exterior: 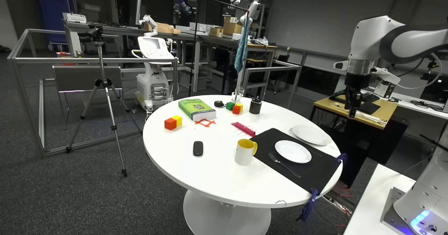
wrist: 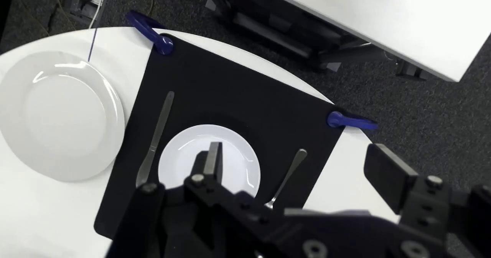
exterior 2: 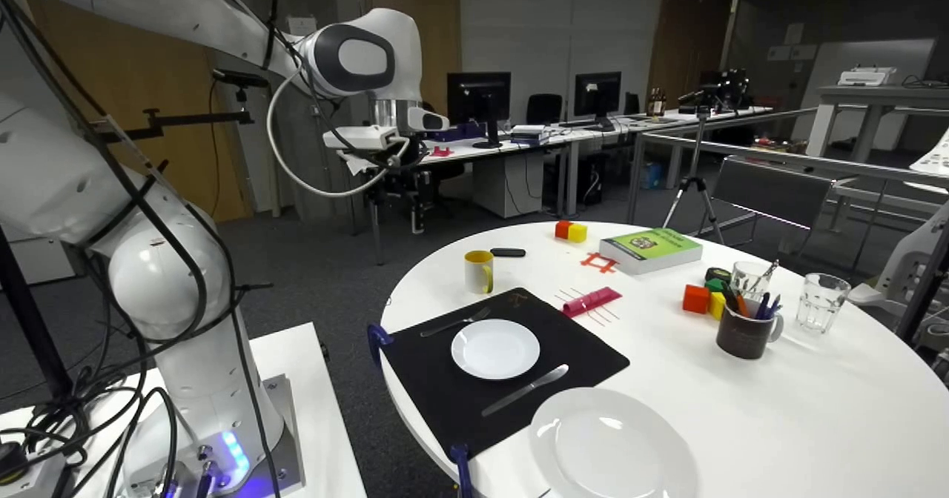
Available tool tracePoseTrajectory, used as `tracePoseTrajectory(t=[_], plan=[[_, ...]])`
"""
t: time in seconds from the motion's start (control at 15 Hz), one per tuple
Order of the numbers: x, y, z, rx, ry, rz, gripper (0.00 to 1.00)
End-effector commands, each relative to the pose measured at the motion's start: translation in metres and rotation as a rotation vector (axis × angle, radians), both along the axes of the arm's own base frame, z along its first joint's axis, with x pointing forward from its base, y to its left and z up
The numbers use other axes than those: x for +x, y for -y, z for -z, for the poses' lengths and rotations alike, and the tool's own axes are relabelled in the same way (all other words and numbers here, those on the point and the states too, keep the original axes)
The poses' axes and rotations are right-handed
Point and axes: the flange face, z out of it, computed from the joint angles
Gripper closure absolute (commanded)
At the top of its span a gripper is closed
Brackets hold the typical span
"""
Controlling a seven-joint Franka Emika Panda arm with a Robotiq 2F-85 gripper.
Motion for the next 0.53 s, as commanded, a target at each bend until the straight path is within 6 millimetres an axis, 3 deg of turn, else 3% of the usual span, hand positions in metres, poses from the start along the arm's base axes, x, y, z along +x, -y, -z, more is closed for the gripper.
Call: tracePoseTrajectory(t=[0.0, 0.2, 0.47], plan=[[0.017, -0.001, 0.037, 0.013, -0.030, -0.110, 0.00], [0.028, 0.001, 0.060, -0.025, -0.084, -0.137, 0.00], [0.023, -0.001, 0.069, -0.023, -0.120, -0.113, 0.00]])
